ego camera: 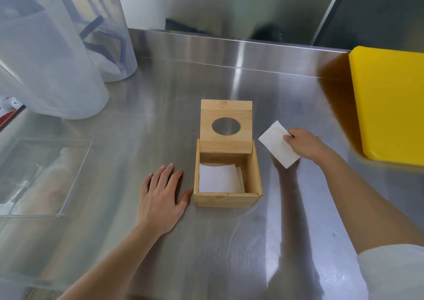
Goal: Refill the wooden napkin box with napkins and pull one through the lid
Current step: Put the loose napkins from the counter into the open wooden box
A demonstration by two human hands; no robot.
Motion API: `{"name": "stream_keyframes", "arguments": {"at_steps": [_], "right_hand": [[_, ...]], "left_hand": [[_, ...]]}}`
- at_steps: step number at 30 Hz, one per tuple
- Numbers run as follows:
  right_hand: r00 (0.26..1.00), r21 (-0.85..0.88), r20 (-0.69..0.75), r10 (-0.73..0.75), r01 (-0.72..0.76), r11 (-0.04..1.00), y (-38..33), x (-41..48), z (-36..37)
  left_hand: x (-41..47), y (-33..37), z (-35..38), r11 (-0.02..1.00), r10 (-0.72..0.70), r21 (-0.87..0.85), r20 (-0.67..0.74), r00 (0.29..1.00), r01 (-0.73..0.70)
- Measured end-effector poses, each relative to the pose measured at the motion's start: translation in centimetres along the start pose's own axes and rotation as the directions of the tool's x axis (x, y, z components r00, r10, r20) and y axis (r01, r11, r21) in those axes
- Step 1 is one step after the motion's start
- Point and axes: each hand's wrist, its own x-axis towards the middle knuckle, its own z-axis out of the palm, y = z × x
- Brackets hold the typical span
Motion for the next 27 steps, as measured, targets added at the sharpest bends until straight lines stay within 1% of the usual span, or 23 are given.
{"name": "stream_keyframes", "arguments": {"at_steps": [2,4,8,11,13,16,19,21,23,24,27], "right_hand": [[0.997,-0.071,0.077,-0.029,0.035,0.997,0.0,-0.6,-0.8],[0.991,-0.1,0.106,-0.084,0.094,0.99,0.0,-1.2,-1.7],[0.974,0.056,0.069,-0.214,0.21,0.976,-0.9,-3.1,-4.5],[0.943,0.258,0.148,-0.297,0.253,0.932,-2.4,-5.6,-6.7],[0.89,0.336,0.252,-0.381,0.289,0.896,-3.6,-7.2,-7.7],[0.761,0.414,0.403,-0.508,0.343,0.843,-5.8,-8.9,-8.3],[0.655,0.542,0.466,-0.595,0.321,0.777,-8.0,-9.8,-7.8],[0.612,0.549,0.517,-0.599,0.3,0.78,-9.4,-9.9,-6.8],[0.602,0.499,0.558,-0.572,0.308,0.81,-10.7,-9.8,-5.3],[0.612,0.46,0.567,-0.552,0.321,0.828,-11.3,-9.8,-4.6],[0.694,0.301,0.522,-0.496,0.395,0.868,-12.8,-9.7,-2.6]], "left_hand": [[0.0,0.0,0.0,1.0,0.002,0.001,-0.003,1.0,-0.002],[0.0,-0.1,0.1,1.0,0.004,0.01,-0.005,1.0,-0.004],[0.0,-0.2,0.2,1.0,0.003,0.006,-0.017,1.0,-0.003],[0.1,-0.3,0.3,1.0,0.005,0.008,-0.021,1.0,-0.004],[0.0,-0.4,0.4,1.0,0.006,0.007,-0.027,1.0,-0.005],[0.1,-0.6,0.7,1.0,0.012,0.021,-0.031,0.999,-0.011],[0.2,-0.7,0.9,1.0,0.016,0.023,-0.041,0.999,-0.015],[0.3,-0.7,1.0,0.999,0.016,0.031,-0.04,0.999,-0.015],[0.3,-0.8,1.2,0.999,0.016,0.04,-0.042,0.999,-0.014],[0.3,-0.8,1.3,0.999,0.016,0.041,-0.043,0.999,-0.014],[0.3,-0.9,1.5,0.999,0.021,0.042,-0.049,0.999,-0.019]]}}
